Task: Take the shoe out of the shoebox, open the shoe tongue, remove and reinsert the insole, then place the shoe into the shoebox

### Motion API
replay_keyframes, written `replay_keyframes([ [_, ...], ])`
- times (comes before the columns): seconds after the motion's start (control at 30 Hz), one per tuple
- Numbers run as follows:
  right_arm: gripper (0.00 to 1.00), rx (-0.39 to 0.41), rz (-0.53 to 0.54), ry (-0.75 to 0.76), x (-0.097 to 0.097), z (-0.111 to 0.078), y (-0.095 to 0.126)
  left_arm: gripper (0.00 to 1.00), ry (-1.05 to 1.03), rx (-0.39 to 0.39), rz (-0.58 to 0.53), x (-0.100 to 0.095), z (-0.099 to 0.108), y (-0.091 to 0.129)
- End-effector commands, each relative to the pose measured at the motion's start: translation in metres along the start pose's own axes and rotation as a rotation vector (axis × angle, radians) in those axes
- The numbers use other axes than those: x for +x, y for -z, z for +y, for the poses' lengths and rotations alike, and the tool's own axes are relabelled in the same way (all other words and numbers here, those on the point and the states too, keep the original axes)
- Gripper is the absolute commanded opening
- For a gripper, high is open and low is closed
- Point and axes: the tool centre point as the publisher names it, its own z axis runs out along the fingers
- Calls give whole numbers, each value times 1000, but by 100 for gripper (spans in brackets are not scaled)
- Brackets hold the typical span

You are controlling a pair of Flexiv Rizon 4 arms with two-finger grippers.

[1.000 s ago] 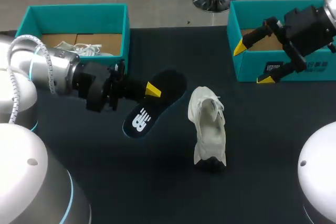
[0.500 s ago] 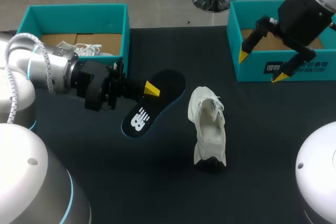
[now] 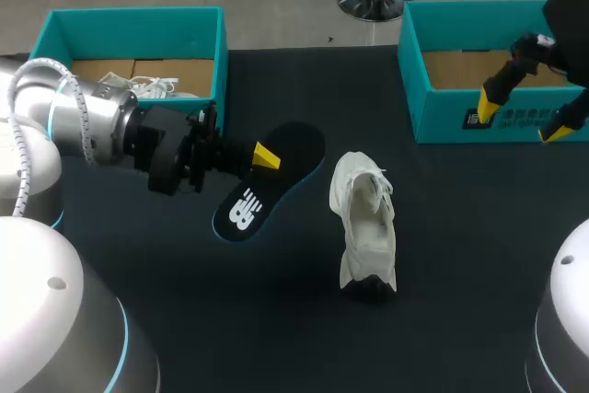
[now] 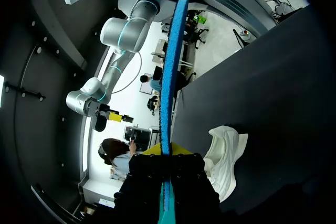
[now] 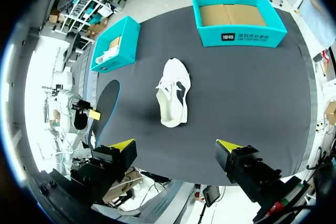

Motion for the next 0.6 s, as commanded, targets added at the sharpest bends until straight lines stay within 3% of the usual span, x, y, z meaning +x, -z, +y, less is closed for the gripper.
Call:
replay_keyframes([
  [0.03, 100, -81, 45, 45, -23, -24, 6, 0, -1, -1, 2, 0, -1, 0],
  [0.3, 100, -116, 13, 182, -44, -33, 12, 0, -1, -1, 2, 0, -1, 0],
  [0.6, 100, -121, -31, 218, -62, -42, 21, 0, -1, -1, 2, 0, -1, 0],
])
